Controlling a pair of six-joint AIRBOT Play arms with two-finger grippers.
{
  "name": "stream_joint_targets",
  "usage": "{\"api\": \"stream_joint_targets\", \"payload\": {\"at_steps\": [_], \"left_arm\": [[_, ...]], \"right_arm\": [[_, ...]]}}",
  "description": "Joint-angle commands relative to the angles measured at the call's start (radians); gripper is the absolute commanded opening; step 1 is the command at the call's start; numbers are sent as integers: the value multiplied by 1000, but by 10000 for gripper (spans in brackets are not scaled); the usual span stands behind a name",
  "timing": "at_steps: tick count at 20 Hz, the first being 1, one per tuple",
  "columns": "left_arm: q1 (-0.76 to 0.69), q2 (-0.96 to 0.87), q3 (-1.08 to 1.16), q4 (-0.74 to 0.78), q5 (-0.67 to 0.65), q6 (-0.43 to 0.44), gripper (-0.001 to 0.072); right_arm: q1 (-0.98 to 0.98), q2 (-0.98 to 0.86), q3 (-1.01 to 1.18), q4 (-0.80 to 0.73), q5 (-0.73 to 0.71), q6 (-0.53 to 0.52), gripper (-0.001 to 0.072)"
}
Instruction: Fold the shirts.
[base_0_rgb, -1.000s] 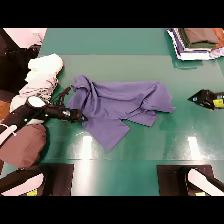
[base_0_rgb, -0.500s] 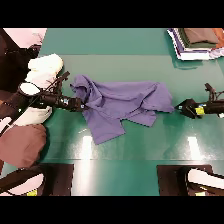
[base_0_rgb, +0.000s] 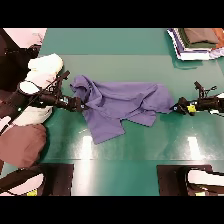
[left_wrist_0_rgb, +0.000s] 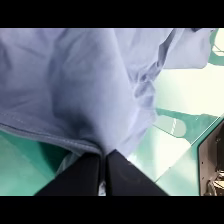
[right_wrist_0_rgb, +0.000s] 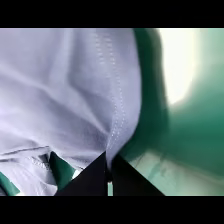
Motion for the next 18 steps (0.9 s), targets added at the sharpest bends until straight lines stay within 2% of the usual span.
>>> {"api": "stream_joint_targets", "payload": {"at_steps": [1, 4, 7, 12, 16, 18], "left_arm": [[0, 1, 98, 42, -31, -38, 25], [0, 1, 373, 151, -138, -87, 25], [0, 1, 746, 223, -223, -118, 26], [0, 9, 1290, 265, -215, -145, 26], [0, 170, 1264, 290, -33, -154, 25], [0, 250, 1252, 313, 35, -196, 26]], "right_arm": [[-22, 89, 34, -6, 2, -9, 12], [-53, 244, 194, -6, 17, -8, 12], [-56, 376, 409, -6, -19, 12, 11], [-56, 502, 723, -7, -59, 39, 11], [-56, 557, 898, -10, -59, 42, 12], [-56, 571, 979, -28, -58, 43, 12]]}}
